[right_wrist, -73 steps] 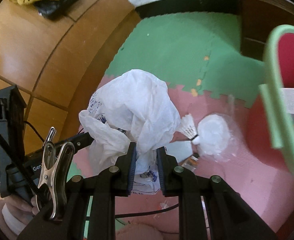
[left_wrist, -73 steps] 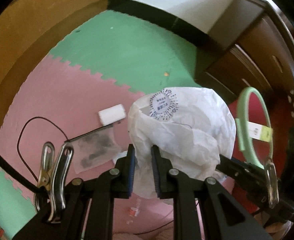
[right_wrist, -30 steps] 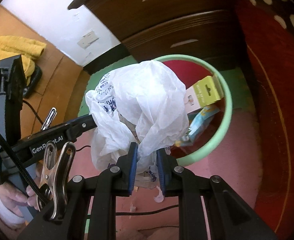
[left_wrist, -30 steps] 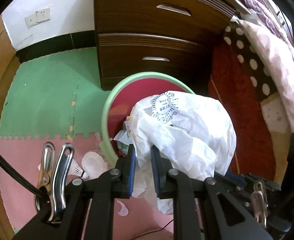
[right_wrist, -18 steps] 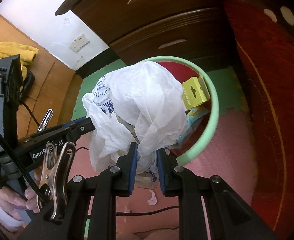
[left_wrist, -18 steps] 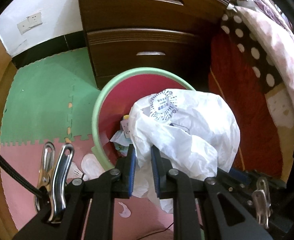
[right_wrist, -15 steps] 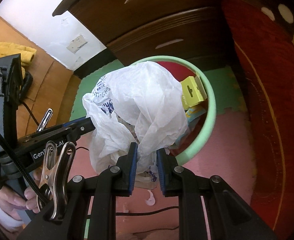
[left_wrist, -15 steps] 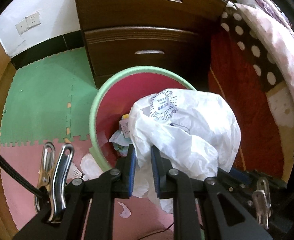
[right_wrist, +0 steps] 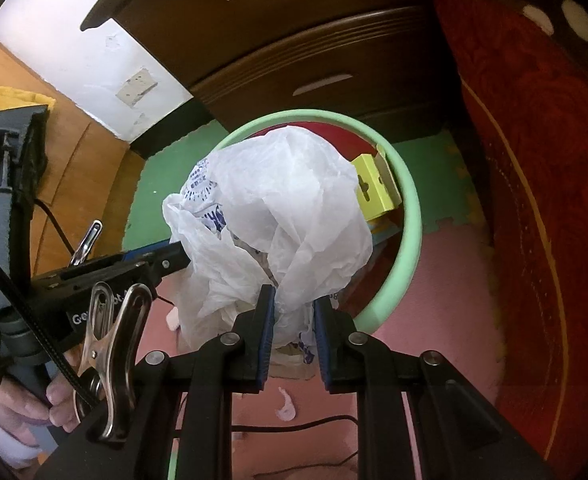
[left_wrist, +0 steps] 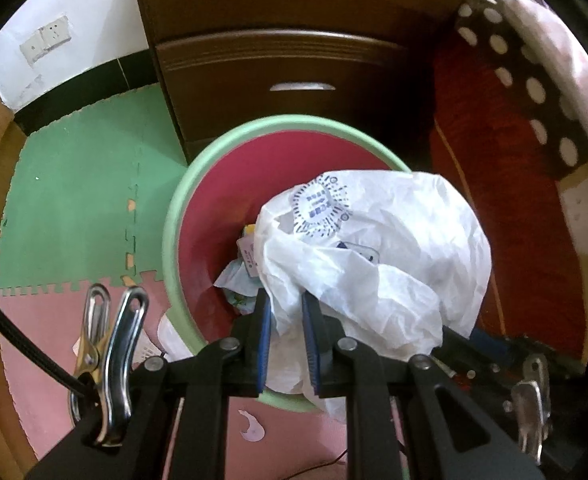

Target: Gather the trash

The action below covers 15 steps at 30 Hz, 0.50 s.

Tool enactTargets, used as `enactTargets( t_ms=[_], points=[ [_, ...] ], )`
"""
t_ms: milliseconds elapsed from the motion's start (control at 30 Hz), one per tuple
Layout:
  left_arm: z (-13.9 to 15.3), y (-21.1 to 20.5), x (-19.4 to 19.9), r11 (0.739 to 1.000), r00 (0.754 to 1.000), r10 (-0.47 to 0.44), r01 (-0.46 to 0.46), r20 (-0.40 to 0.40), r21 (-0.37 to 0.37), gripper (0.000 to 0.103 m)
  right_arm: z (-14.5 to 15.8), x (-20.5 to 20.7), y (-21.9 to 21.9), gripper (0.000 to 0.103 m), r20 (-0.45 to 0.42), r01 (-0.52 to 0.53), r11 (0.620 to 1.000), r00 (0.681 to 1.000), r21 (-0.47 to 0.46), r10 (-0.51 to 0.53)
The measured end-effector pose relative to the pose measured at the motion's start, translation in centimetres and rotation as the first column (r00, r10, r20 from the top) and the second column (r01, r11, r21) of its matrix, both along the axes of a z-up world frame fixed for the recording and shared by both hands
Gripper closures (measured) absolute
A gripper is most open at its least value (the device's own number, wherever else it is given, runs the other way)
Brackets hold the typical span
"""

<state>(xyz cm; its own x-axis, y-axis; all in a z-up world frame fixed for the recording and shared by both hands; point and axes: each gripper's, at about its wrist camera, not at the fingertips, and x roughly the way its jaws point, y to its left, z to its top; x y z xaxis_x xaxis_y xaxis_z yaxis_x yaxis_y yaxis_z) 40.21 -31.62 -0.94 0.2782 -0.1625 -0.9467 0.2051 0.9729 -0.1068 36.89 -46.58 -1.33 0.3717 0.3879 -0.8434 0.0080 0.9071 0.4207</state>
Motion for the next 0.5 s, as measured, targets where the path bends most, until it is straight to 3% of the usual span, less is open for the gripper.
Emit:
enactTargets(
  t_ms=[500],
  points=[
    [-3.1,-0.4,1.1,0.999,0.999,0.004,-0.002,-0.039,0.039,0.087,-2.3,2.2,-0.7,0.082,-0.011,0.027,0.999,1.000,-0.039,-0.027]
  ],
)
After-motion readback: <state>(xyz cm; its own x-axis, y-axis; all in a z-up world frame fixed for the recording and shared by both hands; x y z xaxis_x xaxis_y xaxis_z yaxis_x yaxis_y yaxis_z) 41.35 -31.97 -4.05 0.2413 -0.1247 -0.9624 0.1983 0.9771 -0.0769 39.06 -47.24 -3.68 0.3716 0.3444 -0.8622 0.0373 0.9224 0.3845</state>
